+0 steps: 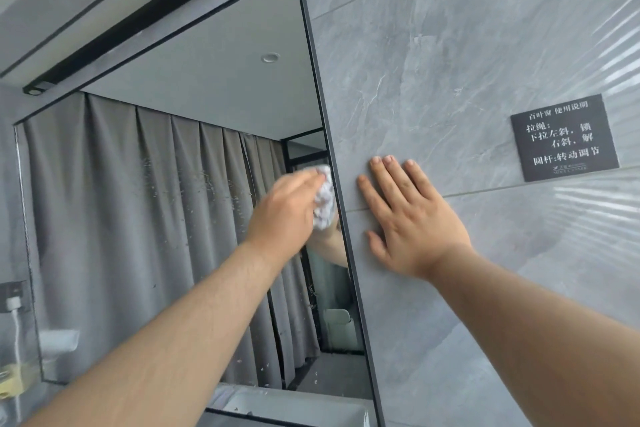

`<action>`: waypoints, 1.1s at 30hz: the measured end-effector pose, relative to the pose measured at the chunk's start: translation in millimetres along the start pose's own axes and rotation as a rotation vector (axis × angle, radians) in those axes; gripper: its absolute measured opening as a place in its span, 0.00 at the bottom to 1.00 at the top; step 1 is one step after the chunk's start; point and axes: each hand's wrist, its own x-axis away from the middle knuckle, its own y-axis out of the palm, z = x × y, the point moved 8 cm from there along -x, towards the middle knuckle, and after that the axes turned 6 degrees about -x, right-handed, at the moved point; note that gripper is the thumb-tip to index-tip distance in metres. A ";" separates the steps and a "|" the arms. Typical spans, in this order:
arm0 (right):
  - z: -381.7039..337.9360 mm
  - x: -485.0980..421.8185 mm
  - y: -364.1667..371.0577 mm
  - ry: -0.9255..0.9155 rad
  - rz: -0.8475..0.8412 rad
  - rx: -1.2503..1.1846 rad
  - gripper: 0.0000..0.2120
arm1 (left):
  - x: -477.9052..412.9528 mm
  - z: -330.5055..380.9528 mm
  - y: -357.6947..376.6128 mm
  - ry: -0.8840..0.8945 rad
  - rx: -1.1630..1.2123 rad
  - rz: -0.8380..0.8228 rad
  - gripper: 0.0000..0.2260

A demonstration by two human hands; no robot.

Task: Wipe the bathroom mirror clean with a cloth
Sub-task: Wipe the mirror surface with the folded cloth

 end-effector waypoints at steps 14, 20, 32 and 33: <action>-0.9 0.2 -0.9 0.007 -0.002 0.008 0.37 | 66.5 10.8 32.0 0.019 0.011 -0.074 0.23; -1.2 0.2 -0.9 0.009 -0.014 0.015 0.37 | 79.0 19.0 30.8 0.199 -0.054 -0.004 0.19; -0.4 0.6 -1.7 0.007 -0.007 -0.003 0.37 | -109.0 -42.8 -32.6 -0.190 0.077 0.150 0.16; -0.2 0.6 -1.1 0.007 -0.011 -0.002 0.37 | -125.0 -47.6 -39.0 -0.209 0.068 0.155 0.13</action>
